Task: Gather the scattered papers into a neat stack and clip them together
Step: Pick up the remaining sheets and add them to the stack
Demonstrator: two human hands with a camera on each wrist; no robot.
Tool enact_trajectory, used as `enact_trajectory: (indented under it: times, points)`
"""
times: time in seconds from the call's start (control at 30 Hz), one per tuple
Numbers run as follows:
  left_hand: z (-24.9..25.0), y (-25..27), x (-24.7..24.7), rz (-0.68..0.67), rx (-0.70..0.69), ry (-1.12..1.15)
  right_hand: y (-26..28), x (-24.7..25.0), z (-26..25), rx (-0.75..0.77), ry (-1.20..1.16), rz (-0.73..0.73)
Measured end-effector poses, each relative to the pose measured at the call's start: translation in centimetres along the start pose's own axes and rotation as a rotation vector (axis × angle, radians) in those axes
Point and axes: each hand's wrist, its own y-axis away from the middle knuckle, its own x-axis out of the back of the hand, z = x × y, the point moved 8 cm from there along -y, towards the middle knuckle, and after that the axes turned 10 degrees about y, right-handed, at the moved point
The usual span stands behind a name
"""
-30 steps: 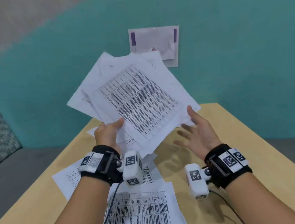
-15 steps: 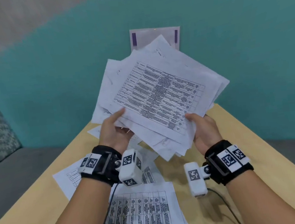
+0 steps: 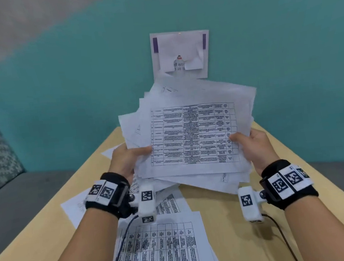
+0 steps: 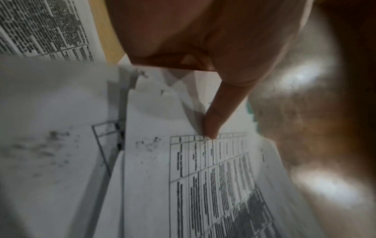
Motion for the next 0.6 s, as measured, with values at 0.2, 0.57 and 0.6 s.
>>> enact_trajectory:
  times: [0.2, 0.57, 0.6]
  points:
    - [0.2, -0.5, 0.4, 0.063, -0.114, -0.037, 0.3, -0.5, 0.0, 0.024, -0.025, 0.017]
    - [1.1, -0.1, 1.3, 0.120, -0.171, 0.084, 0.2, -0.6, 1.9, -0.042, -0.036, -0.039]
    - [1.2, -0.2, 1.6, 0.133, -0.189, 0.085, 0.2, -0.7, 2.1, -0.045, -0.036, -0.044]
